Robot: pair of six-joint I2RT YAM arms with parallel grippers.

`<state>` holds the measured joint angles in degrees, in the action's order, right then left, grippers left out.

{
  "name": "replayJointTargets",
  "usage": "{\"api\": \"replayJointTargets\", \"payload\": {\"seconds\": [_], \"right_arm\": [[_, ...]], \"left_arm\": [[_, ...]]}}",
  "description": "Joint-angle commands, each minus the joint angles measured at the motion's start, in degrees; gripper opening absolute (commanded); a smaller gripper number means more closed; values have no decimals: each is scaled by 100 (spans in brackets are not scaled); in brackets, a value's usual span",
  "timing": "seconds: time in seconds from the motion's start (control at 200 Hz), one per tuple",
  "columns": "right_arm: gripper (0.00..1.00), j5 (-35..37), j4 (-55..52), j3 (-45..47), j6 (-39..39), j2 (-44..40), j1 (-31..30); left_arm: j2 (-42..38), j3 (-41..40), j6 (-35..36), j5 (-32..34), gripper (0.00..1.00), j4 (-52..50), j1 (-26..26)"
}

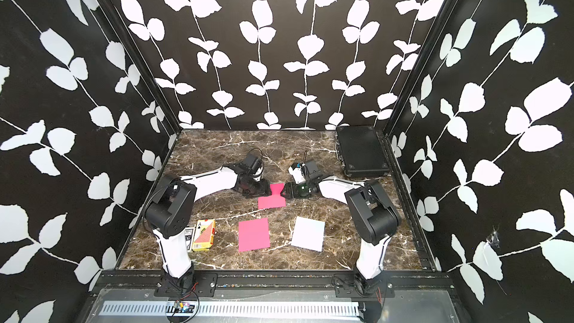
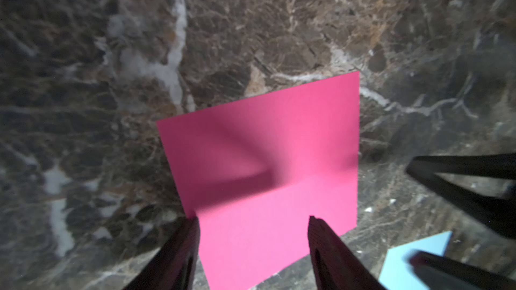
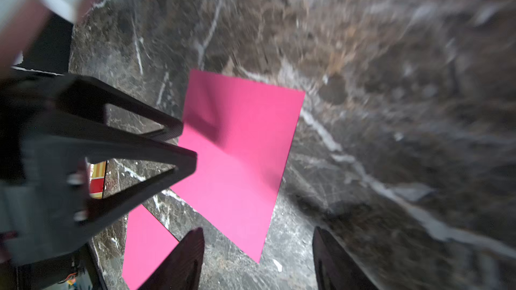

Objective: Fold the square paper along the opposite sides
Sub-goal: Pick up the paper from the center of the board.

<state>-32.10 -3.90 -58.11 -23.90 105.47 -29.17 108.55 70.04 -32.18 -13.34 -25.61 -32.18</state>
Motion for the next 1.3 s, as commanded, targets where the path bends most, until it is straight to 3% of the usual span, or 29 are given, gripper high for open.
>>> {"api": "replayJointTargets", "payload": {"seconds": [0.0,0.445,0.57,0.635,0.835,0.97,1.295], "right_arm": [[63,-302,326,168,-146,240,-40],[61,-334,302,-251,-63,824,-321],[61,-367,380,-289,-71,899,-394],[61,-389,434,-293,-87,930,-414],[62,-418,475,-324,-85,926,-432],[62,-333,339,-347,-1,795,-407],[64,-192,379,-185,-234,-71,-38]], "left_arm": [[152,-118,-110,-126,67,21,100],[34,-554,-139,-373,89,675,176],[18,-720,-139,-406,89,852,263],[0,-834,-148,-421,84,961,311],[-25,-1087,-148,-488,55,1187,429],[-161,-1206,-139,-636,41,1383,451],[-790,-1397,-43,-1122,19,1856,601]]}}
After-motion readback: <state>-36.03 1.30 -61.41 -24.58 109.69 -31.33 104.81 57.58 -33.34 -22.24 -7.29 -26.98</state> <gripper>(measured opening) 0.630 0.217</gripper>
